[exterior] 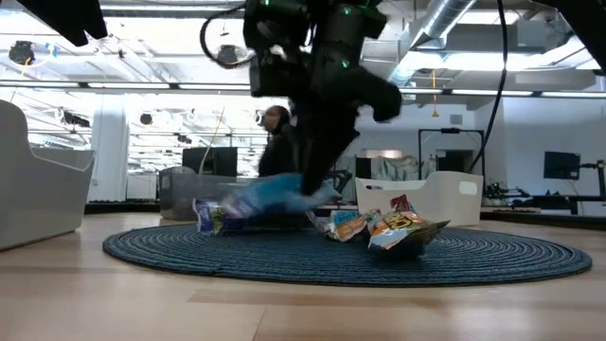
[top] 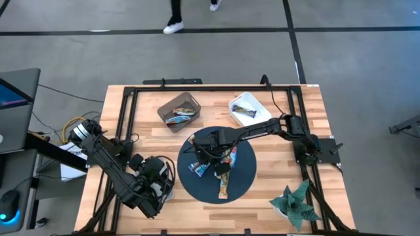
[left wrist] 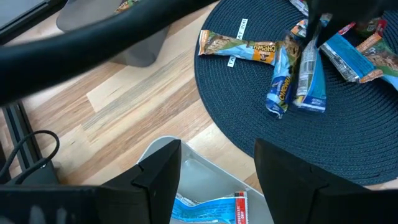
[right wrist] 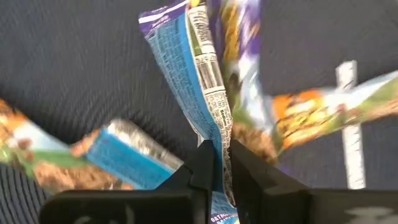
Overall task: Pick and place Granola Bars by type
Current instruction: Put the blue granola bar into the white bin
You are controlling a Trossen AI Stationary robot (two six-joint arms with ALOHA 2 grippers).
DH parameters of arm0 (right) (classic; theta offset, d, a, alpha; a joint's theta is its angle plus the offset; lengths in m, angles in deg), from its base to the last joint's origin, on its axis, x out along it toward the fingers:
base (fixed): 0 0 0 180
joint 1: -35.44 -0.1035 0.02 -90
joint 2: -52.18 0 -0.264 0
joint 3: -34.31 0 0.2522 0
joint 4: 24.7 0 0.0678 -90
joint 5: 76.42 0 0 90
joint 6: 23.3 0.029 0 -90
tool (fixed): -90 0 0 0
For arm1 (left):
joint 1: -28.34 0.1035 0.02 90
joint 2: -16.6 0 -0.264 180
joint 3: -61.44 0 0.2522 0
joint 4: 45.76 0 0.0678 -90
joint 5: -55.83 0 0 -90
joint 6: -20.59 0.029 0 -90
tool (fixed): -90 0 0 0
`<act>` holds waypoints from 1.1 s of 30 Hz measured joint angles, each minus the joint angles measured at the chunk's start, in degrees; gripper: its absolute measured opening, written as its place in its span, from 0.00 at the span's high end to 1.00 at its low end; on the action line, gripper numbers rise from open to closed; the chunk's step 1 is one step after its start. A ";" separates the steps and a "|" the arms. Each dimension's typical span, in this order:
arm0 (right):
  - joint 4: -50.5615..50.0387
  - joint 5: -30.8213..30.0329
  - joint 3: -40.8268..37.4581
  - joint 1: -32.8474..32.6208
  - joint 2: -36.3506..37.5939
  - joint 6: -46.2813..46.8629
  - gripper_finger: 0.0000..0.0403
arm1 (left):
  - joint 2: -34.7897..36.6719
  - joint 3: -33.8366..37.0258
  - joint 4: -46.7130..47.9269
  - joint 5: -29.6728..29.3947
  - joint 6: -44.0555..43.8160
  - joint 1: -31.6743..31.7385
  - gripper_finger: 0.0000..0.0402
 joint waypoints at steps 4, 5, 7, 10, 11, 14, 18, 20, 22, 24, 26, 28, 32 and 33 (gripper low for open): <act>-0.06 0.10 0.07 0.22 2.31 1.18 0.92 | 0.00 0.00 -0.03 -0.01 0.38 0.00 0.51; -0.51 -0.04 0.07 0.29 2.83 1.64 0.93 | 0.00 0.00 -0.05 0.00 0.41 0.00 0.51; -0.91 -1.49 0.07 0.83 3.79 3.61 0.94 | 0.00 0.00 0.03 -0.02 0.41 0.00 0.51; -2.85 -5.46 0.05 2.57 5.56 7.81 0.95 | 0.00 0.00 0.02 -0.02 0.39 0.00 0.51; -3.39 -6.60 0.05 3.47 6.21 9.70 0.96 | 0.00 0.00 0.01 -0.03 0.39 0.00 0.51; -7.17 -8.37 0.06 6.66 8.41 16.72 0.96 | 0.00 0.00 0.02 -0.04 0.39 0.00 0.51; -13.78 -9.24 0.05 10.87 11.69 25.12 0.95 | 0.00 0.00 0.00 -0.13 0.42 0.00 0.51; -16.76 -10.91 0.05 12.39 13.69 27.74 0.95 | 0.00 0.00 -0.01 -0.61 1.10 0.00 0.51; -19.17 -12.81 0.05 13.86 15.78 29.42 0.96 | 0.00 0.00 -0.01 -1.50 2.20 0.00 0.51; -21.50 -15.01 0.05 15.27 17.90 30.44 0.96 | 0.00 0.00 0.02 -2.59 3.24 0.02 0.51; -23.72 -17.04 0.05 17.04 20.15 31.60 0.96 | 0.00 0.00 -0.04 -3.92 4.17 0.19 0.51; -26.14 -18.61 0.05 19.15 22.28 33.02 0.95 | 0.00 0.00 0.03 -4.52 5.42 0.52 0.51; -28.82 -19.73 -0.50 23.58 26.78 34.79 0.95 | 0.00 0.00 0.01 -4.89 9.63 1.48 0.51; -28.75 -19.79 -1.08 24.77 28.01 35.07 0.95 | 0.00 0.00 -0.02 -5.00 10.62 1.76 0.51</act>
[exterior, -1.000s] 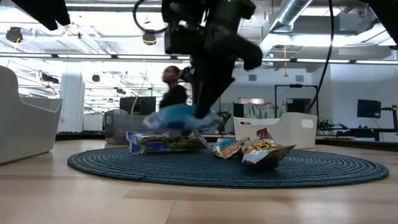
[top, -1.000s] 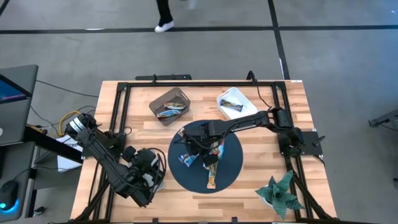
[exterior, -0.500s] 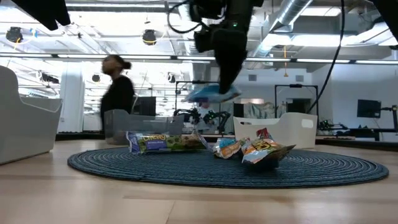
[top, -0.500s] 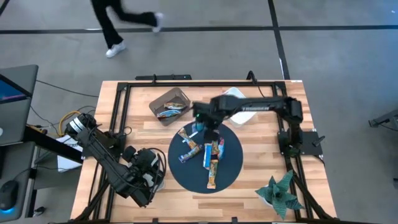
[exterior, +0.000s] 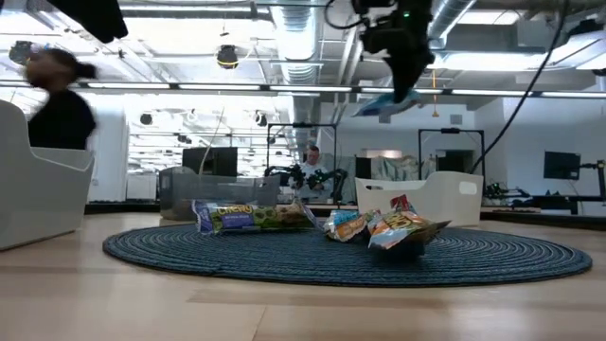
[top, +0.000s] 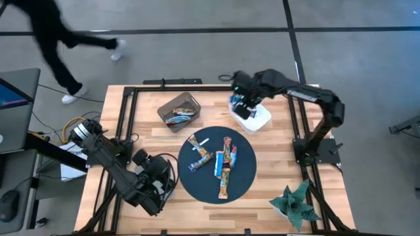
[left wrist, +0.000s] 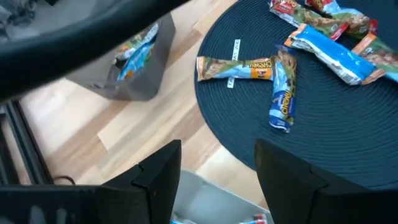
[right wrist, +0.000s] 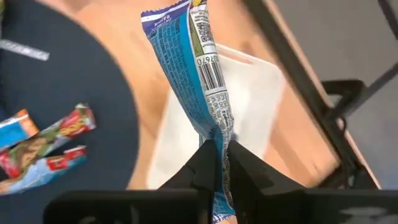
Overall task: Pick and place Granola Bars by type
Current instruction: Put the blue granola bar into the white bin
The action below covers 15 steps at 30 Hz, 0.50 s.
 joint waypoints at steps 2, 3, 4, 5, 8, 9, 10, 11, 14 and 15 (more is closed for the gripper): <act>0.46 -0.25 -2.01 2.14 2.57 0.12 0.95 | 0.00 0.00 0.06 -0.40 1.51 0.54 0.51; 1.51 -0.53 -3.38 3.11 3.83 0.35 0.95 | 0.00 0.00 0.03 -0.49 2.20 0.83 0.51; 2.46 -0.64 -5.03 4.22 5.07 0.70 0.96 | 0.00 0.00 -0.01 -0.51 2.94 1.08 0.51; 3.29 -0.52 -6.89 5.25 6.30 1.04 0.96 | 0.00 0.00 0.01 -0.51 3.59 1.28 0.51; 7.40 1.10 -12.84 7.14 9.37 1.88 0.96 | 0.00 0.00 -0.02 -0.51 5.28 1.89 0.51; 8.58 1.61 -14.92 7.61 10.20 1.91 0.95 | 0.00 0.00 0.02 -0.53 5.82 2.17 0.51; 10.56 1.92 -17.03 7.95 10.91 1.90 0.95 | 0.00 0.00 0.04 -0.55 6.36 2.47 0.51; 12.47 2.12 -18.88 8.16 11.36 1.94 0.94 | 0.00 0.00 -0.02 -0.55 6.93 2.81 0.51; 16.74 3.46 -24.02 8.52 11.87 1.98 0.94 | 0.00 0.00 0.02 -0.55 8.82 4.13 0.51; 18.10 3.85 -25.23 8.58 11.73 2.00 0.93 | 0.00 0.01 0.01 -0.55 9.20 4.64 0.51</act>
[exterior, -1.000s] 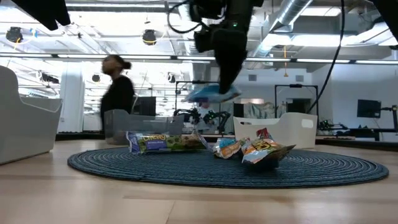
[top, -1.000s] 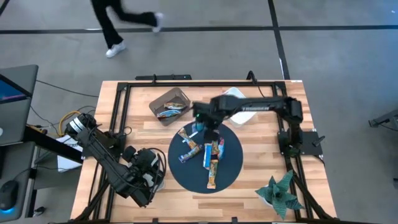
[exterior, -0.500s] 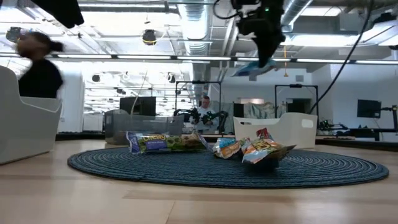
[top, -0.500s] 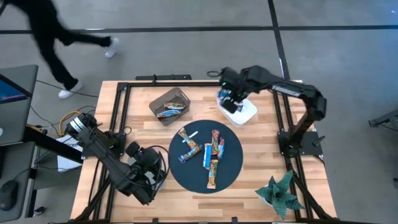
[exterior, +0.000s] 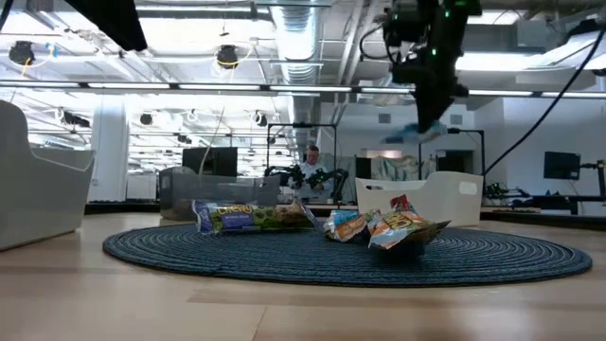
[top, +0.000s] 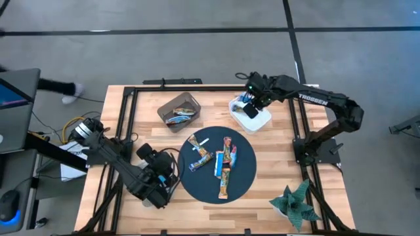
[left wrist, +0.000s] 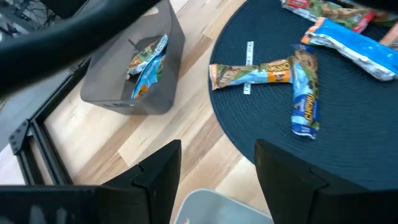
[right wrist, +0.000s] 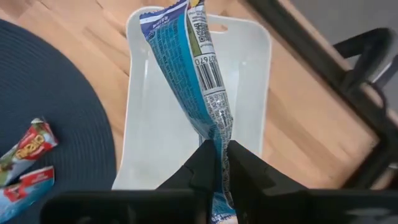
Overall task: Pick and place Granola Bars by type
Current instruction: Put the blue granola bar into the white bin, then put the yellow granola bar into the black bin
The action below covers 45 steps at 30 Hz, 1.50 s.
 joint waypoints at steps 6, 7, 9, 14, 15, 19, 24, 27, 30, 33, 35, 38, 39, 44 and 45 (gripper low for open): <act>3.52 -0.09 -3.58 0.22 -2.68 -0.01 0.91 | 0.00 0.02 -0.02 0.24 0.31 2.20 0.51; 3.40 -0.07 -3.79 0.32 -3.05 0.00 0.90 | 0.00 0.02 -0.04 0.58 0.29 2.43 0.51; 3.17 -0.01 -3.97 0.65 -3.72 -0.04 0.87 | 0.00 0.01 -0.17 1.25 0.11 2.71 0.51; 2.44 0.79 -4.31 1.42 -3.95 -0.40 0.72 | 0.00 0.00 -1.70 2.01 -0.33 2.72 0.51; 2.33 0.79 -4.31 1.57 -3.86 -0.32 0.68 | 0.00 0.02 -1.99 2.02 -0.33 2.70 0.51; 2.77 1.13 -4.31 1.67 -1.26 -1.53 0.54 | 0.00 0.02 -2.99 1.28 -1.85 2.72 0.51; 5.81 1.22 -4.27 -3.11 5.26 -4.69 0.43 | 0.00 0.01 -8.40 -0.86 3.32 3.57 0.51; 7.14 1.24 -4.26 -6.72 9.63 -5.15 0.42 | 0.00 0.02 -14.12 1.00 12.27 5.47 0.51; 7.41 1.20 -4.26 -10.21 14.34 -4.61 0.43 | 0.00 0.02 -20.87 3.93 22.50 8.23 0.51; 7.02 1.00 -4.26 -13.82 18.68 -2.70 0.45 | 0.00 0.01 -27.78 7.90 33.88 11.48 0.51; 6.61 0.98 -4.26 -16.41 21.39 -1.72 0.46 | 0.00 0.01 -31.26 11.04 42.10 13.89 0.51; 6.52 1.03 -4.26 -20.92 24.89 -0.91 0.47 | 0.00 0.01 -34.53 16.37 53.96 17.91 0.51; 6.54 1.04 -4.26 -22.59 25.86 -0.23 0.48 | 0.00 0.02 -34.76 17.95 57.20 19.30 0.51; 6.52 0.92 -4.22 -31.07 29.40 3.26 0.49 | 0.00 0.01 -34.81 25.12 70.52 26.26 0.51; 6.50 0.72 -4.22 -32.86 29.76 4.03 0.49 | -0.15 0.02 -34.98 26.45 73.80 27.48 0.51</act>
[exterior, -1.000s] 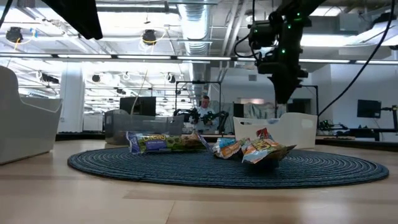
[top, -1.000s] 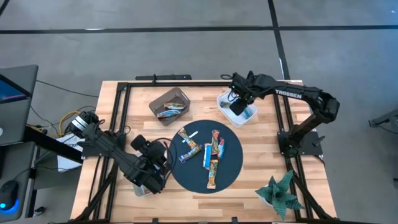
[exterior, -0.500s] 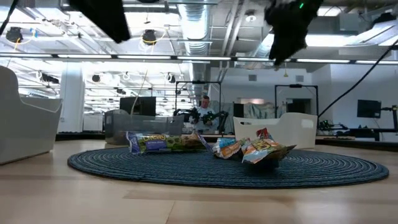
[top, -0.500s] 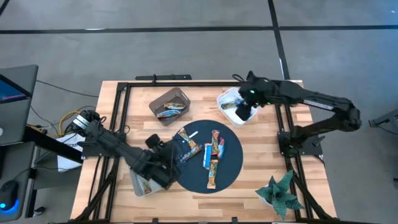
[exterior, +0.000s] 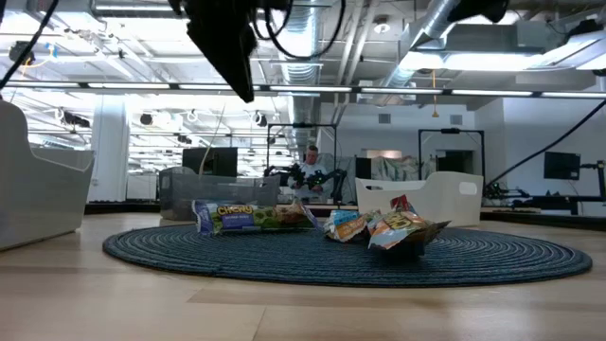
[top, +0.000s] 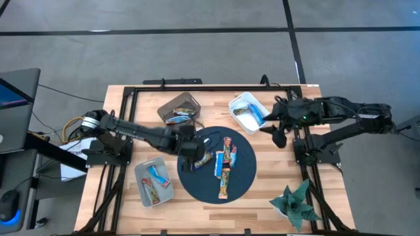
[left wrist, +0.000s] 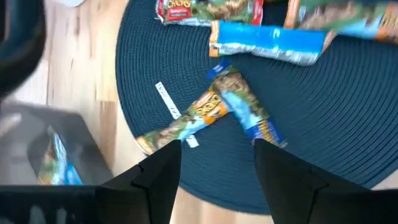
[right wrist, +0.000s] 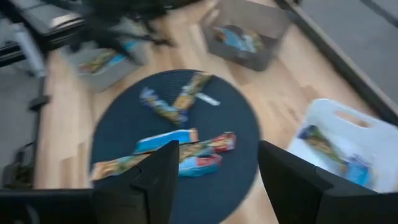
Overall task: Pick and place Granola Bars by type
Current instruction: Put the yellow granola bar into the black bin
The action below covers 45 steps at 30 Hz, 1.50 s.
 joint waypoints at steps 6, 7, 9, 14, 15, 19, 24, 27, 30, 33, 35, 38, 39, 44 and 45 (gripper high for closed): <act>-0.33 -5.83 0.00 -10.57 0.27 3.89 0.49 | -2.99 0.00 -4.55 6.38 21.23 5.55 0.51; -0.36 -7.12 0.00 -12.25 0.01 4.78 0.49 | -3.81 0.00 -5.67 7.56 23.76 6.28 0.51; -0.52 -9.72 0.00 -15.37 -0.46 6.62 0.49 | -5.58 0.00 -7.30 9.08 27.39 7.59 0.51; -0.59 -14.77 -0.02 -22.88 -0.93 11.42 0.51 | -9.99 0.02 -7.43 11.63 33.09 10.40 0.51; -0.62 -15.77 -0.02 -24.21 -0.93 12.51 0.51 | -10.79 0.02 -6.83 12.07 33.81 10.83 0.51; -0.82 -20.07 -0.02 -29.11 -0.91 16.83 0.53 | -12.36 0.06 -4.48 13.28 35.76 12.17 0.51; -1.56 -25.00 -0.04 -34.14 -0.91 20.96 0.56 | -13.59 0.10 -4.82 14.02 36.12 13.90 0.51; -1.73 -26.96 -0.04 -36.14 -0.91 22.54 0.57 | -13.62 1.22 -6.53 14.86 36.40 14.78 0.51; -1.72 -28.52 -0.04 -37.41 -0.91 22.90 0.59 | -13.64 1.96 -6.99 16.31 36.99 15.48 0.51; -1.72 -29.85 -0.04 -38.24 -0.91 22.95 0.60 | -13.64 3.92 -8.44 17.68 38.57 16.20 0.51; -1.72 -29.88 -0.04 -38.27 -0.91 22.95 0.61 | -13.66 5.23 -8.97 17.45 38.90 16.31 0.51; -1.72 -29.88 -0.04 -38.24 -0.91 22.95 0.63 | -13.66 6.27 -9.92 16.01 38.85 16.29 0.51; -1.72 -29.91 -0.04 -38.24 -0.91 22.95 0.63 | -13.66 6.48 -10.08 15.51 38.83 16.29 0.51; -1.74 -29.93 -0.04 -38.24 -0.91 22.88 0.65 | -13.66 8.05 -12.69 15.15 38.61 16.65 0.51; -1.76 -29.93 -0.04 -38.24 -0.91 22.88 0.66 | -13.66 8.28 -12.72 15.14 38.38 16.66 0.51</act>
